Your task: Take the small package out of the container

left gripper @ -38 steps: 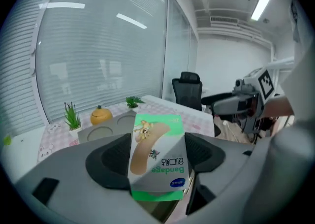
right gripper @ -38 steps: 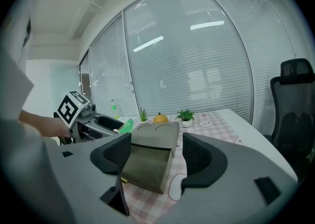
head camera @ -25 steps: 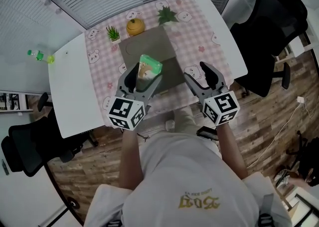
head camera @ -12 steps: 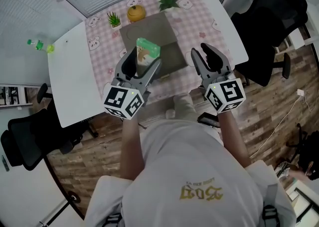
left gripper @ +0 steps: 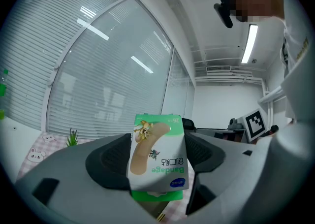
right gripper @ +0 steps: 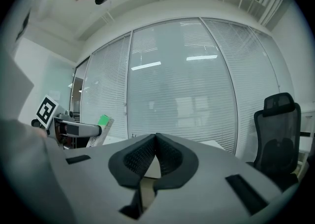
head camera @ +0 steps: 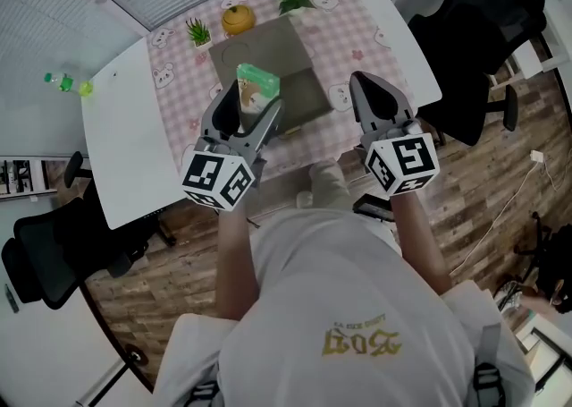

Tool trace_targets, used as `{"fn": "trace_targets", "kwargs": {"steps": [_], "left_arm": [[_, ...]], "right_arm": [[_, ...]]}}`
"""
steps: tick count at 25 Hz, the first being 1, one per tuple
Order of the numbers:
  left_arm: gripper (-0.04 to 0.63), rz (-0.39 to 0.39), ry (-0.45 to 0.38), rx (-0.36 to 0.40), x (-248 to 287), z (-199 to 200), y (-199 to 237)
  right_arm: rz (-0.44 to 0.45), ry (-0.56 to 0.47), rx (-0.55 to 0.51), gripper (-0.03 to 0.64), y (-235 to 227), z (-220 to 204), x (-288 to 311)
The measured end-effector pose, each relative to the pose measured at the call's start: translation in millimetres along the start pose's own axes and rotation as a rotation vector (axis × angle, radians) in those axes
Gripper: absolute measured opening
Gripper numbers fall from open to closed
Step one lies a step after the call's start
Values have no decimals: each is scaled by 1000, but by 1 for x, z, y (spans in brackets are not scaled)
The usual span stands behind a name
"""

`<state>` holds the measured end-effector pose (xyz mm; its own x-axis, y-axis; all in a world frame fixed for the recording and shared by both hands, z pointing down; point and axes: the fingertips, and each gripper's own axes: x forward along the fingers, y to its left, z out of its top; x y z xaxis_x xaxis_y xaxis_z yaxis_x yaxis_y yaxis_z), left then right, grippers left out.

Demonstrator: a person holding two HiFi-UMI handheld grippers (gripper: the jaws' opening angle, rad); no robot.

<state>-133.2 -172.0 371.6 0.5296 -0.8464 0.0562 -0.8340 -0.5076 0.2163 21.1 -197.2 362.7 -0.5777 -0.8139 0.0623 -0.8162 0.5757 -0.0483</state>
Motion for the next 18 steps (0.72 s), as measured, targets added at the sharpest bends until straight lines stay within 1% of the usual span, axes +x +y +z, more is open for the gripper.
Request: {"fn": "trace_targets", "kwargs": {"steps": [14,18], "left_arm": [[354,1,-1,-31,-3,-4,7],[354,2,-1,-36,-3,-5,6]], "right_arm": [[-9,13,3,12,0,-3,-1],[4,5,13,12,1,-3,-2]]}}
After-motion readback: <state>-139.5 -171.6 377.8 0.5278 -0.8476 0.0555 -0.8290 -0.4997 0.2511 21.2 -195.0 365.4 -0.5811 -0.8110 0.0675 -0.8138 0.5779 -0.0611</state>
